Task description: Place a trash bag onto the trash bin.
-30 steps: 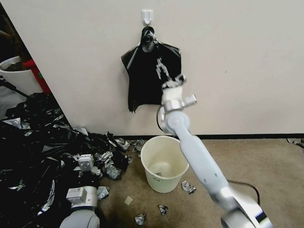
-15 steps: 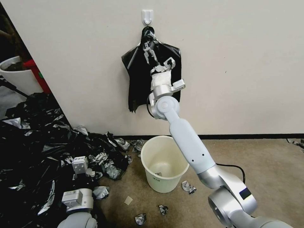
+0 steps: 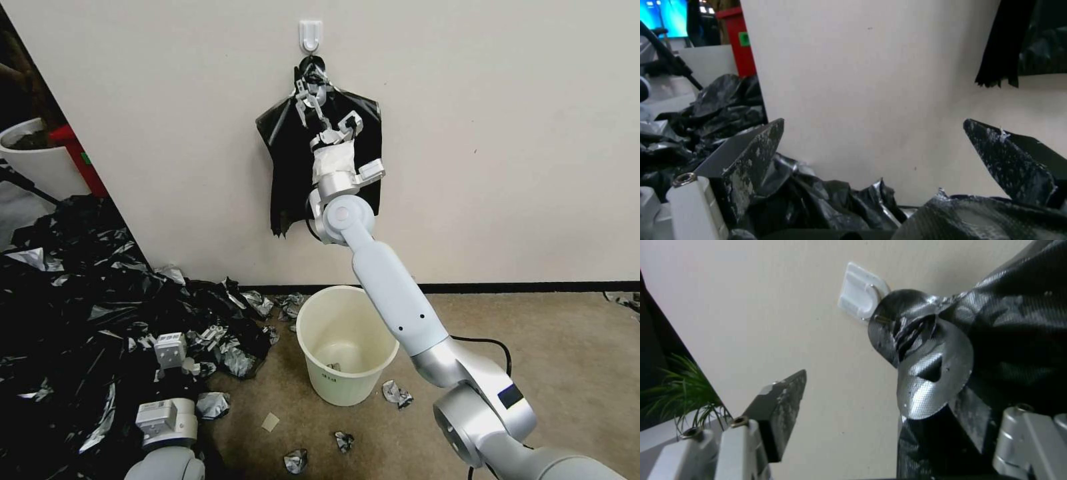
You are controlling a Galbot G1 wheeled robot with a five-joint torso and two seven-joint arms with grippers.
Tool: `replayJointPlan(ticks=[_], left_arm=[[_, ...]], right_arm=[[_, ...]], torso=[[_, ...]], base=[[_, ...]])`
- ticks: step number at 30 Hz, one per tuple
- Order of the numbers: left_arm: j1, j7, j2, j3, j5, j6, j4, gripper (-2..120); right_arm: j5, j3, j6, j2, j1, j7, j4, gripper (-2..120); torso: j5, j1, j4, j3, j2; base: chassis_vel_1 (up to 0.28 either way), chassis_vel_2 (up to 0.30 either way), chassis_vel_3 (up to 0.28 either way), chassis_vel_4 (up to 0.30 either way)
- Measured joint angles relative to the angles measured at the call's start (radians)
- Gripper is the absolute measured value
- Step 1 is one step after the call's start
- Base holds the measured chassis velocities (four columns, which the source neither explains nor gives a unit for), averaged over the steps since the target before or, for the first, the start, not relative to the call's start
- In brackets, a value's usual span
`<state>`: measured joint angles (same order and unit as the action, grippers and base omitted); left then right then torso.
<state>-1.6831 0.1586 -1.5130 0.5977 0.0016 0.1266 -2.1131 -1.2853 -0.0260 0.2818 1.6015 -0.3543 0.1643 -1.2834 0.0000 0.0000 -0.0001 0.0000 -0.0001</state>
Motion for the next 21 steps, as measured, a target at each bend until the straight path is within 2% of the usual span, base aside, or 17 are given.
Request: replayJointPlan(ticks=[3,8,9,11,15,21], left_arm=[[-0.004,0.000,0.003,0.000,0.004,0.000,0.000,100],[-0.014,0.002,0.007,0.000,0.011,0.001,-0.002,100],[-0.014,0.002,0.007,0.000,0.011,0.001,-0.002,100],[-0.018,0.004,0.005,-0.004,0.017,0.004,-0.002,100],[-0.023,0.006,0.003,-0.007,0.024,0.007,-0.002,100],[-0.025,0.014,0.005,-0.003,0.032,0.014,-0.001,100]], right_arm=[[0.000,-0.008,0.000,0.004,0.005,0.003,0.005,69],[-0.001,-0.022,-0.002,0.006,0.012,0.004,0.016,47],[-0.001,-0.022,-0.002,0.006,0.012,0.004,0.016,47],[-0.002,-0.024,-0.005,0.006,0.012,0.004,0.026,39],[-0.003,-0.027,-0.006,0.007,0.010,0.004,0.035,40],[-0.003,-0.028,-0.007,0.007,-0.001,0.014,0.040,47]], torso=[[0.0000,0.000,0.0000,0.000,0.000],[0.0001,0.000,0.0000,0.000,0.000],[0.0001,0.000,0.0000,0.000,0.000],[0.0001,0.000,0.0000,0.000,0.000],[0.0001,0.000,0.0001,0.000,0.000],[0.0001,0.000,0.0000,0.000,0.000]], base=[[0.000,0.000,0.000,0.000],[0.000,0.000,0.000,0.000],[0.000,0.000,0.000,0.000],[0.000,0.000,0.000,0.000],[0.000,0.000,0.000,0.000],[0.000,0.000,0.000,0.000]])
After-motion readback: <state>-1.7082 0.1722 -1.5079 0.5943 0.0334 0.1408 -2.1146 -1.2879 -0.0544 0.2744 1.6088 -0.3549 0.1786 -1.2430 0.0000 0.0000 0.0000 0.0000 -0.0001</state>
